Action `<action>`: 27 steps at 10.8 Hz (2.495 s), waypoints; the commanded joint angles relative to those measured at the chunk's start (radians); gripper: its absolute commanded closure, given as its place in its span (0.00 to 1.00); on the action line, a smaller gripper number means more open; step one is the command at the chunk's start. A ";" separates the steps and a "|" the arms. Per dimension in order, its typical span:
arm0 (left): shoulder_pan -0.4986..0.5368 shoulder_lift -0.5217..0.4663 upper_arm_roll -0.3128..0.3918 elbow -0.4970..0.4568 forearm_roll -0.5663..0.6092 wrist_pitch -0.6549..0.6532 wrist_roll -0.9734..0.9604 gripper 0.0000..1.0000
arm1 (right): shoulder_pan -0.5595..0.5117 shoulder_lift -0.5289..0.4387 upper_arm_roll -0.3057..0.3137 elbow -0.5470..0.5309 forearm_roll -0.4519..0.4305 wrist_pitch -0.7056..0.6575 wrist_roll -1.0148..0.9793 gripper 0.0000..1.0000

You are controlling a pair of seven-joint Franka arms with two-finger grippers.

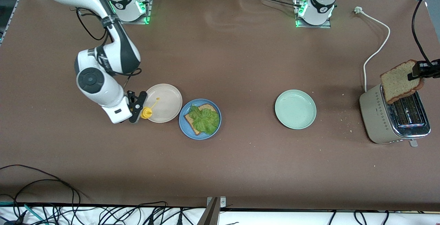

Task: Make sandwich in blue plate with both arms

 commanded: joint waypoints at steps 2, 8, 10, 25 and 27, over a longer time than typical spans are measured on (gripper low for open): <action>0.000 -0.009 -0.009 -0.006 -0.037 -0.018 -0.056 1.00 | 0.301 -0.013 -0.209 -0.010 -0.155 -0.038 0.167 1.00; -0.025 0.008 -0.009 -0.007 -0.071 -0.015 -0.057 1.00 | 0.605 0.099 -0.347 0.060 -0.378 -0.188 0.402 1.00; -0.031 0.014 -0.009 -0.007 -0.071 -0.014 -0.057 1.00 | 0.650 0.158 -0.350 0.103 -0.458 -0.263 0.515 1.00; -0.040 0.019 -0.009 -0.012 -0.107 -0.018 -0.054 1.00 | 0.755 0.490 -0.490 0.428 -0.473 -0.396 0.630 1.00; -0.039 0.019 -0.009 -0.012 -0.107 -0.020 -0.054 1.00 | 0.741 0.478 -0.485 0.427 -0.467 -0.394 0.617 1.00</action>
